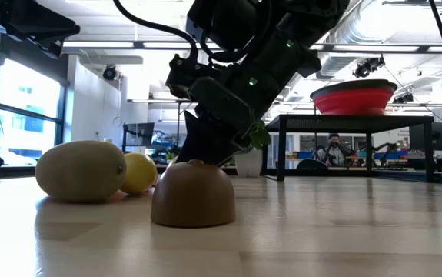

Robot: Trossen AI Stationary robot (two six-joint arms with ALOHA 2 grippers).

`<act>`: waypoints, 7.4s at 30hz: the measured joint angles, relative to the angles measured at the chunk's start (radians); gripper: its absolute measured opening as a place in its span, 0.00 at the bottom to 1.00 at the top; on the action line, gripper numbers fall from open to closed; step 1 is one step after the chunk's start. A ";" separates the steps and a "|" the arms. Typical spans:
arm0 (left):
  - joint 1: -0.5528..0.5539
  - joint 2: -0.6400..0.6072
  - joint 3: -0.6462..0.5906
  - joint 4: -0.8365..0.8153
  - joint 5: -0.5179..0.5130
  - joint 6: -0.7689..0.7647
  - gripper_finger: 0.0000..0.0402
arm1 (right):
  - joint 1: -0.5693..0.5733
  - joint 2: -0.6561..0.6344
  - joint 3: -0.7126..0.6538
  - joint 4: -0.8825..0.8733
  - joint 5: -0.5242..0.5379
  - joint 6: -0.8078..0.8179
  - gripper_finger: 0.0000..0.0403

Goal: Pick & Place Fruit
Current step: Put the yellow lemon into the red strainer bowl, then put the black knife on the shelf

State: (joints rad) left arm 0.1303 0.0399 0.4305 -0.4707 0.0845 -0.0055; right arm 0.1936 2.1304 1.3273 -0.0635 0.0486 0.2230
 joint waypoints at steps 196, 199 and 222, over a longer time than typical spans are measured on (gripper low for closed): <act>0.000 0.000 0.000 0.027 -0.001 -0.077 0.13 | -0.492 -0.852 0.028 -0.644 0.470 0.029 0.30; 0.000 0.000 0.000 0.026 -0.001 -0.102 0.13 | -0.411 -0.846 0.014 -0.626 0.472 0.127 0.23; 0.000 0.000 0.000 0.026 -0.014 -0.104 0.13 | -0.122 -0.845 -0.320 0.085 0.210 -0.036 0.02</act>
State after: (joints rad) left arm 0.1303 0.0395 0.4305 -0.4450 0.0705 -0.1097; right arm 0.0715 1.2854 1.0076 0.0212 0.2588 0.1869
